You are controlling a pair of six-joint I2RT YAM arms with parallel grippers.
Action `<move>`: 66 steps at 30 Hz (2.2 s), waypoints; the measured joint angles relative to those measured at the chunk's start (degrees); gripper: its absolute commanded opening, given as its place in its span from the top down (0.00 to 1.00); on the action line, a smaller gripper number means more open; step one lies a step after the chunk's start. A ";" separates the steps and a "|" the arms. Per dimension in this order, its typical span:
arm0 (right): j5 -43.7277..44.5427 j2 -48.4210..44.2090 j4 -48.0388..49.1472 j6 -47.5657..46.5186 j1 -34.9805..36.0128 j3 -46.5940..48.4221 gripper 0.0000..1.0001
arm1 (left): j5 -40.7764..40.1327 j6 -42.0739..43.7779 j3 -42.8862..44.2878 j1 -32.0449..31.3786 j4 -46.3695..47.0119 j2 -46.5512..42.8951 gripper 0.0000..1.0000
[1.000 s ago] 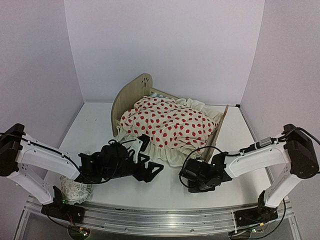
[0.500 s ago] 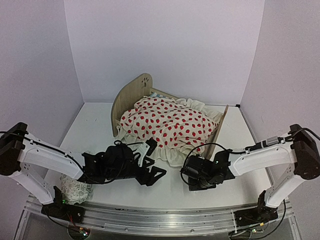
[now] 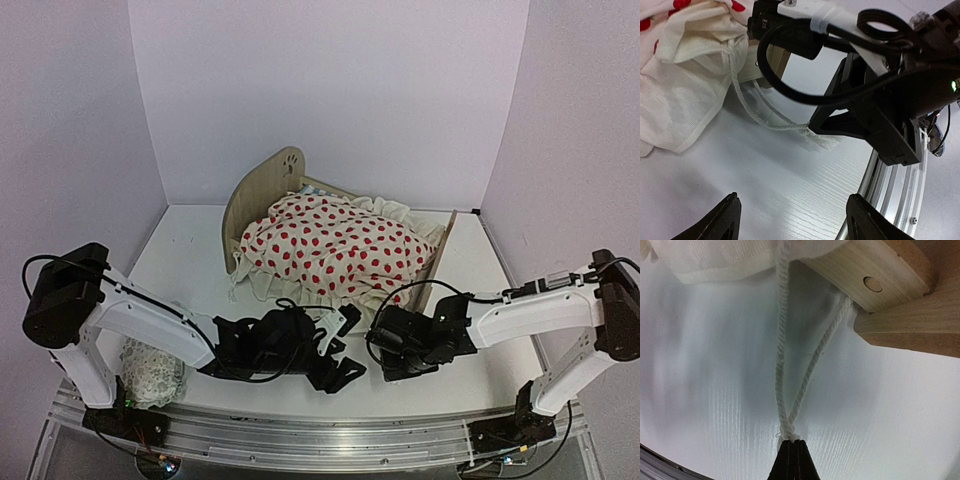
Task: Set up the pet bed
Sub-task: Tie the right ropes of the mattress at the bed frame base.
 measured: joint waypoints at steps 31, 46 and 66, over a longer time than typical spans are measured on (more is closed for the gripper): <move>-17.01 -6.74 14.55 1.34 -10.16 -5.06 1.00 | 2.10 -16.25 -5.75 0.50 25.23 10.73 0.38; -17.00 -7.12 14.50 0.60 -11.24 -5.06 1.00 | 12.26 -24.14 -2.58 5.40 33.37 17.50 0.38; -18.37 -8.35 14.44 -0.85 -12.49 -5.08 1.00 | 15.49 -25.43 3.19 5.33 34.33 22.49 0.93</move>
